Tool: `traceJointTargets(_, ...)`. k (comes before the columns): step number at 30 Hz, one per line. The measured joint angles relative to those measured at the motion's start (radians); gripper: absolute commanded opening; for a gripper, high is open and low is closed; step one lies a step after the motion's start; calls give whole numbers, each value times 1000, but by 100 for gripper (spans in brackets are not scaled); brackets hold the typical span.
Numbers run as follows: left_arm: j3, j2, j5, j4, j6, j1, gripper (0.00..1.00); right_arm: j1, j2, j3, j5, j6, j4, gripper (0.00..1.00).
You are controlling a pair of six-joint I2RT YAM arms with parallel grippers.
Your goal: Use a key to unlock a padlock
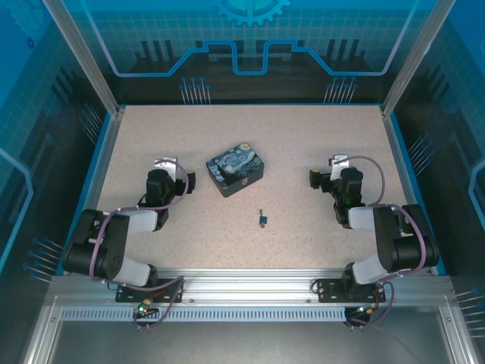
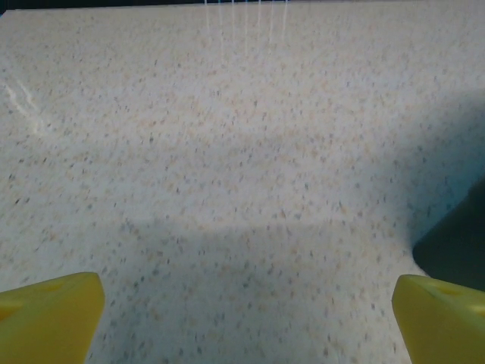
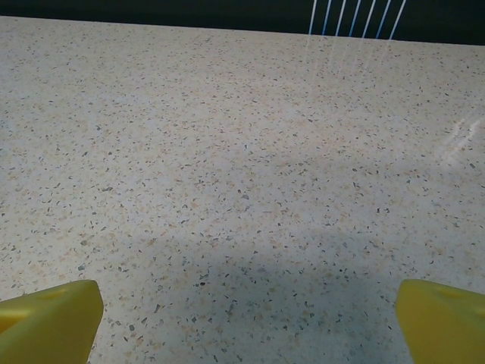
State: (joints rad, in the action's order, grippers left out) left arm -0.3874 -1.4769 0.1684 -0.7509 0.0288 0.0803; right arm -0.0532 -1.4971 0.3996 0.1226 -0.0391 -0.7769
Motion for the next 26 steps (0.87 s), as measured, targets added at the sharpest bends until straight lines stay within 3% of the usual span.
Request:
traceJointTargets(2,40,-50,-34,-124,-8,-51,99,0,0,0,0,0,0,100)
traceJointTargets(5,69,-74,-47,-148,-31,-94,99,0,0,0,0,4,0,100)
traceJointTargets(26,19,-74,-114,-152,-48,-92,99,-12,0,2,0,22,15,100)
